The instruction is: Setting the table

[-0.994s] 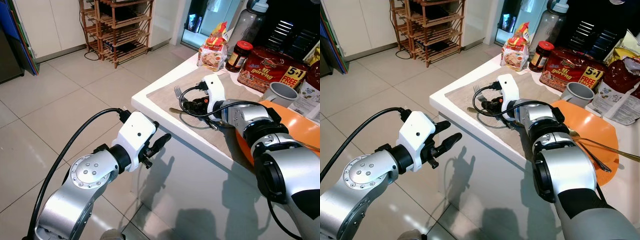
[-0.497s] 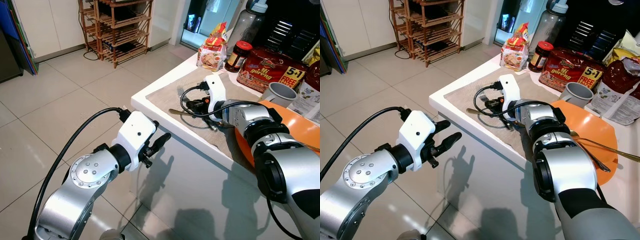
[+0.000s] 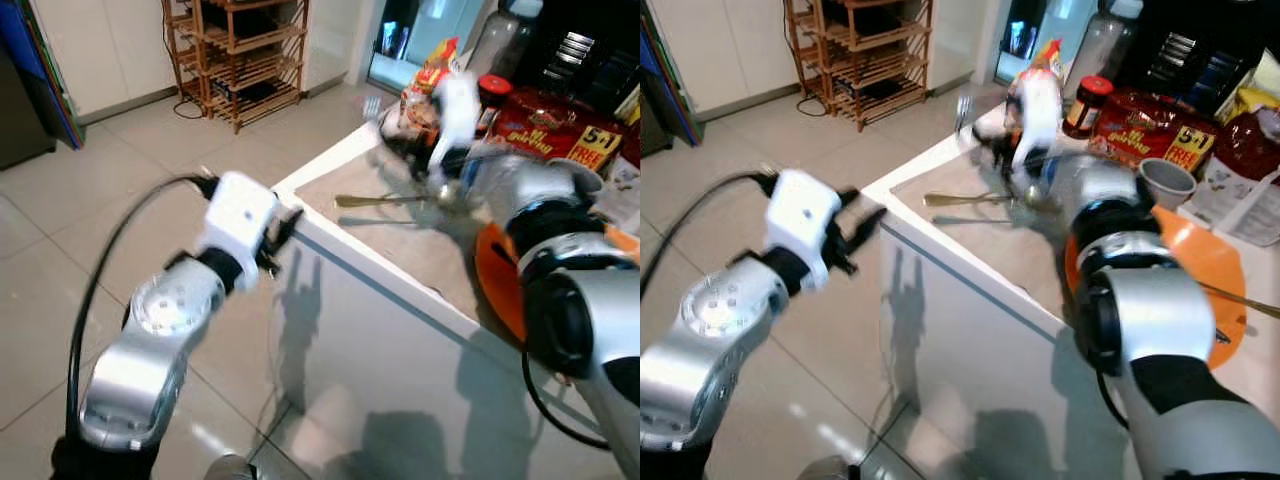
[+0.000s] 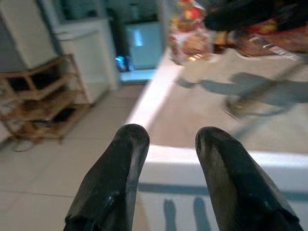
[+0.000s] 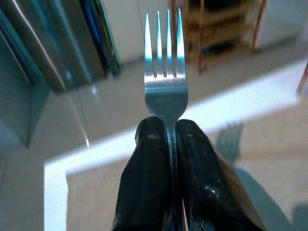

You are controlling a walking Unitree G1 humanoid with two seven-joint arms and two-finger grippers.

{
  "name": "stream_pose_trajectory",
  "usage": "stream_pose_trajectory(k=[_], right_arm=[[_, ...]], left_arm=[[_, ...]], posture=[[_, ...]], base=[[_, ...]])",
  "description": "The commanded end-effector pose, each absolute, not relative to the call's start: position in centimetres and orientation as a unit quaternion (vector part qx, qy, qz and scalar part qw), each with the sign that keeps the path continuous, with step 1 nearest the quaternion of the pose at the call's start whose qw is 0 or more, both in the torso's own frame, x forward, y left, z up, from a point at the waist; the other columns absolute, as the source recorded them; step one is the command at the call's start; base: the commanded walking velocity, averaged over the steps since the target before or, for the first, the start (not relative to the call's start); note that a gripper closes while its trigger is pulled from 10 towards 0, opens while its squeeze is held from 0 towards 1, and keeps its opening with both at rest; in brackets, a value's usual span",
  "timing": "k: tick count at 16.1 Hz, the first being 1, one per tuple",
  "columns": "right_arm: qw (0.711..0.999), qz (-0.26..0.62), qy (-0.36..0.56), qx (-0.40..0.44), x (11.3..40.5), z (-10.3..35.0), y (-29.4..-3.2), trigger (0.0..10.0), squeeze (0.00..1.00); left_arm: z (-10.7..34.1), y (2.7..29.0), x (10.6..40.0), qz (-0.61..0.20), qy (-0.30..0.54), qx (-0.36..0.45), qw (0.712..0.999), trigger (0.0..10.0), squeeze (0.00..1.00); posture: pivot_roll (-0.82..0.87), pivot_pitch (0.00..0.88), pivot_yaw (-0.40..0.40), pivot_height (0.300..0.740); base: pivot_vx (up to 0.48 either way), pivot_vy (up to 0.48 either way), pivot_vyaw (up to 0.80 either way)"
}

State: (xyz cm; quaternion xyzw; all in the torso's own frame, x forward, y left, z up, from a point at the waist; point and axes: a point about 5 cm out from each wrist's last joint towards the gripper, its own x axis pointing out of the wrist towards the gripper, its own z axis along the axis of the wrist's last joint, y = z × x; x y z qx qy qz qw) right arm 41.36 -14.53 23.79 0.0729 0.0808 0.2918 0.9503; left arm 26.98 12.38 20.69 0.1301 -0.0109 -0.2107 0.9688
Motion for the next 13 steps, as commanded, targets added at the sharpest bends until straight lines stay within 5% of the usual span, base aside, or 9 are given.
stream_pose_trajectory(k=[1,7,13], right_arm=[[0.949,0.302,0.053,0.071,40.9,24.7,-15.1,0.0,0.00],[0.980,0.175,0.054,0.072,37.3,19.2,-18.5,0.0,0.00],[0.966,0.200,-0.094,0.132,36.0,24.4,-17.0,0.0,0.00]], left_arm=[[21.0,12.2,27.6,-0.196,-0.021,0.126,0.972,10.0,0.00],[20.2,10.4,28.2,-0.234,-0.016,0.134,0.963,10.0,0.00],[19.9,10.7,28.4,-0.223,-0.017,0.141,0.965,10.0,0.00]], posture=[[0.11,0.000,-0.065,0.740],[0.07,0.000,-0.004,0.740],[0.07,0.000,-0.011,0.740]], base=[[0.000,0.000,0.00],[0.000,0.000,0.00],[0.000,0.000,0.00]])
